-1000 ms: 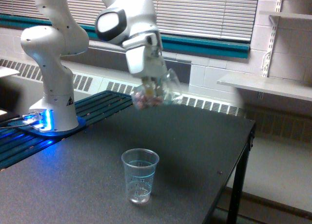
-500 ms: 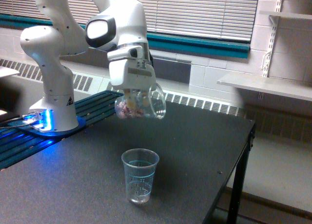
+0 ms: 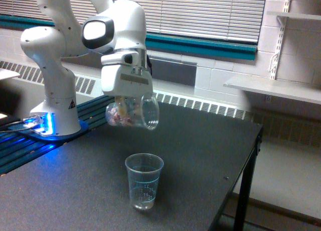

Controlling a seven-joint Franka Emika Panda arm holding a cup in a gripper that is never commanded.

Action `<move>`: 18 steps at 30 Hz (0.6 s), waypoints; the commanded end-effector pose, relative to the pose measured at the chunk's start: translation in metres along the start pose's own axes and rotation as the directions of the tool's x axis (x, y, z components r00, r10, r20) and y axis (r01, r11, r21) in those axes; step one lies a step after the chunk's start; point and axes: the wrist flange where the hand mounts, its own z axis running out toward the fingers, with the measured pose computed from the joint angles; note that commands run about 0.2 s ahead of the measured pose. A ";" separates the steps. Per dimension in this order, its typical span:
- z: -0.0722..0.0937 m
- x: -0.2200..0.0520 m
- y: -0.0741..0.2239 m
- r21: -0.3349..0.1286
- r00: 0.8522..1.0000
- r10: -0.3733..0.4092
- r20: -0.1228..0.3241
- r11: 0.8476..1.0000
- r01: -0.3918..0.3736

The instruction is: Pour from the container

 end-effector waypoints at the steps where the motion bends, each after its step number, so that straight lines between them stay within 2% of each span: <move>1: 0.009 0.001 0.008 -0.054 0.998 0.064 0.013 0.997 -0.063; 18: 0.027 0.009 0.018 -0.154 0.997 0.068 0.026 0.986 -0.063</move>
